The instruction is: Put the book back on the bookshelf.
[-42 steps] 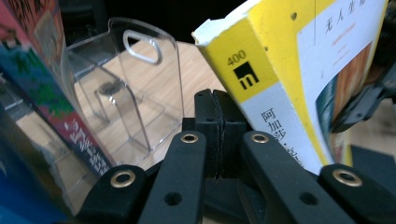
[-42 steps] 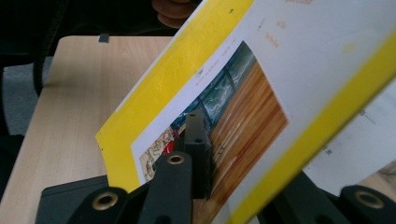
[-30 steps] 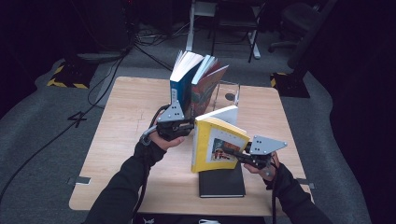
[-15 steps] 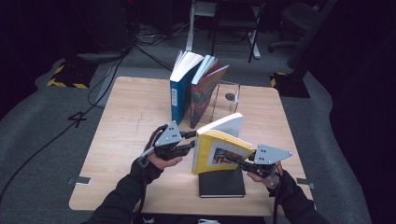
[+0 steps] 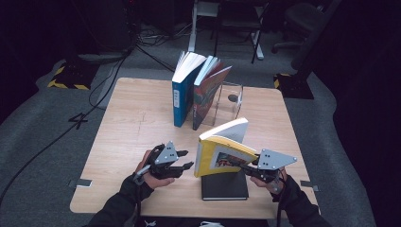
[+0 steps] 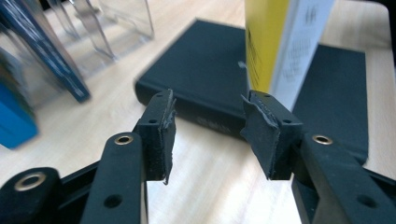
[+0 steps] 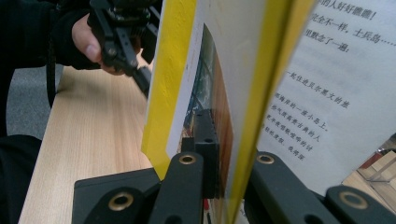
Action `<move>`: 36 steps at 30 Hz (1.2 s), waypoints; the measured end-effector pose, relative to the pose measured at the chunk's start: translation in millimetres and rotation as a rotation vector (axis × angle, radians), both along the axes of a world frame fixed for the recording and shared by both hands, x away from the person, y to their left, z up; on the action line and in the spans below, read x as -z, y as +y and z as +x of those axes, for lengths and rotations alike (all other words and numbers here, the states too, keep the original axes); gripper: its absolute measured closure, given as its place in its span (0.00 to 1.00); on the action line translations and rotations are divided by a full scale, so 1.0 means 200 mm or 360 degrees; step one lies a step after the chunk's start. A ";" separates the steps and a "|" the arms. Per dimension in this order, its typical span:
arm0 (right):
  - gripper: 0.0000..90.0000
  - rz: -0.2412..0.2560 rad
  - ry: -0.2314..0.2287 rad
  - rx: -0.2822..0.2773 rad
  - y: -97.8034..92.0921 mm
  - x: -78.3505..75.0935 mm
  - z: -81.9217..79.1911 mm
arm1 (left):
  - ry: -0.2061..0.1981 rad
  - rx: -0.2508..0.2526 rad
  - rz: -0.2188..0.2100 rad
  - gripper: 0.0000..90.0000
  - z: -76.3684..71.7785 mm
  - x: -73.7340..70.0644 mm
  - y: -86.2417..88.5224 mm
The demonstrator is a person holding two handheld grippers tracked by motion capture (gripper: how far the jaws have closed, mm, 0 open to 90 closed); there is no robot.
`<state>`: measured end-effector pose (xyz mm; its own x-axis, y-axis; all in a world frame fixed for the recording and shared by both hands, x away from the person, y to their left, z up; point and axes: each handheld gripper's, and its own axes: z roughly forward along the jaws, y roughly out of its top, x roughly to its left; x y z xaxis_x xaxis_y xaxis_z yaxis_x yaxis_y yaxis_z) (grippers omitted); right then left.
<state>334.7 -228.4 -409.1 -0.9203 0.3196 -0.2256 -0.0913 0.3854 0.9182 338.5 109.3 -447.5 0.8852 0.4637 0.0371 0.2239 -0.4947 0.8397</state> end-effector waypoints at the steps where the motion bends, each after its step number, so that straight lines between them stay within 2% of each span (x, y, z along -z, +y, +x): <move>1: 0.97 -0.0006 -0.0001 0.0000 0.00 0.00 0.00 | 0.0011 0.0011 0.0005 0.57 0.00 0.01 0.00; 2: 0.97 -0.0005 -0.0002 0.0001 0.00 0.00 0.00 | 0.0036 0.0026 0.0008 0.56 -0.01 0.03 -0.01; 4: 0.97 -0.0001 -0.0006 0.0004 0.00 0.00 -0.01 | 0.0038 0.0011 0.0029 0.55 -0.01 0.05 -0.02; 8: 0.97 0.0002 -0.0004 0.0004 -0.01 0.00 -0.01 | 0.0068 0.0003 0.0003 0.53 -0.01 0.06 -0.02; 11: 0.97 -0.0003 -0.0012 0.0007 -0.01 0.00 -0.01 | 0.0048 0.0029 0.0047 0.54 -0.02 0.06 -0.03; 14: 0.97 -0.0001 -0.0005 0.0010 -0.01 0.00 -0.01 | 0.0063 0.0089 0.0055 0.52 -0.03 0.05 -0.02; 18: 0.97 0.0003 -0.0006 0.0014 -0.01 0.00 -0.01 | 0.0074 0.0122 0.0043 0.48 -0.05 0.05 -0.05; 19: 0.96 -0.0002 -0.0012 0.0012 -0.01 0.00 -0.01 | 0.0060 0.0126 0.0042 0.47 -0.06 0.04 -0.07; 27: 0.94 0.0004 0.0006 0.0014 -0.01 0.01 -0.01 | 0.0014 0.0141 -0.0065 0.43 -0.04 0.00 -0.20; 31: 0.92 0.0002 0.0014 0.0024 -0.02 0.01 0.00 | -0.0011 0.0172 -0.0145 0.45 -0.03 -0.05 -0.22; 32: 0.92 0.0004 0.0019 0.0022 -0.02 0.01 0.00 | -0.0034 0.0167 -0.0162 0.46 -0.02 -0.06 -0.23; 36: 0.90 -0.0005 0.0012 0.0047 -0.04 0.01 -0.01 | -0.0059 0.0171 -0.0239 0.49 -0.01 -0.13 -0.23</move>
